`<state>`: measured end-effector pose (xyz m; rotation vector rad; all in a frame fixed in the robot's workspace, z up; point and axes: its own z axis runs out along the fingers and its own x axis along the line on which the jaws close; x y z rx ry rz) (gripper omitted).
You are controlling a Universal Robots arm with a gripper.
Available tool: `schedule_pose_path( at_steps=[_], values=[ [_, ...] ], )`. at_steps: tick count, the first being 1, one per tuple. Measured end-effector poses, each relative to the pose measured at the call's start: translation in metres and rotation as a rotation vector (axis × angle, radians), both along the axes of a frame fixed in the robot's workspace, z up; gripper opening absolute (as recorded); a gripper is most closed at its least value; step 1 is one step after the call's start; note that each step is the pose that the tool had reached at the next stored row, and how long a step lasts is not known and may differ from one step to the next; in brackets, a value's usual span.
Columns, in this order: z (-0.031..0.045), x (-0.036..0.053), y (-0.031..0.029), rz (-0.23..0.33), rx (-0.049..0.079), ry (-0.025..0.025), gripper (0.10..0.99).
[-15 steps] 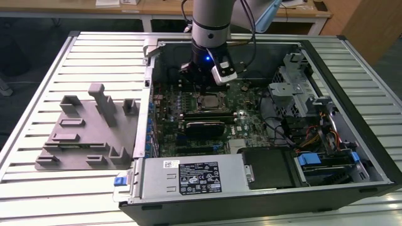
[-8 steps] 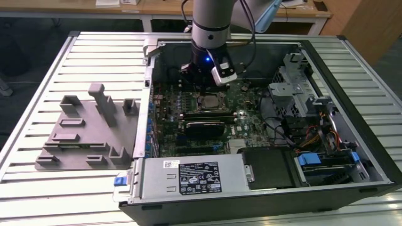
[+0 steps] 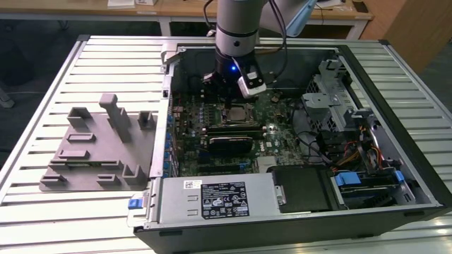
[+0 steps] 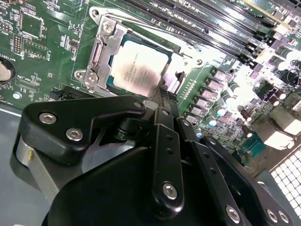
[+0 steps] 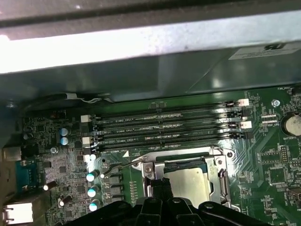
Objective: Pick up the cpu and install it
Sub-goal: 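Close the cpu cover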
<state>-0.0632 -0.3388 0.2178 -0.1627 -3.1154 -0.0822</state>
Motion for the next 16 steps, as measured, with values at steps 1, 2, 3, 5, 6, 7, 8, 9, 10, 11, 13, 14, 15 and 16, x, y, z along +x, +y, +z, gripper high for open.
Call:
schedule_pose_path(
  at_steps=[1,2,3,5,6,7,8,9,10,11,13,14,15,16],
  values=[
    [-0.0007,0.0,-0.0001,0.004,0.0,0.0,0.106],
    [-0.0014,0.0001,-0.0003,0.007,0.0,0.0,0.106],
    [-0.0021,0.0001,-0.0008,0.009,0.0,0.0,0.106],
    [-0.0035,0.0,-0.0019,0.012,0.0,0.0,0.106],
    [-0.0041,0.0,-0.0026,0.013,0.0,0.0001,0.106],
    [-0.0049,0.0,-0.0031,0.014,0.0,0.0,0.106],
    [-0.0057,0.0,-0.0036,0.015,0.0,0.0,0.106],
    [-0.0067,0.0,-0.004,0.016,0.0,-0.0001,0.106],
    [-0.0081,0.0,-0.0043,0.016,0.0,-0.0001,0.106],
    [-0.0094,0.0,-0.0043,0.017,0.0,0.0,0.106],
    [-0.0115,0.0,-0.0044,0.02,0.0,0.0,0.106],
    [-0.0122,0.0,-0.0045,0.022,0.0,0.0,0.106],
    [-0.0128,-0.0002,-0.0046,0.024,0.0,0.0,0.106],
    [-0.0134,-0.0005,-0.0048,0.025,0.0,0.0,0.106]
  ],
)
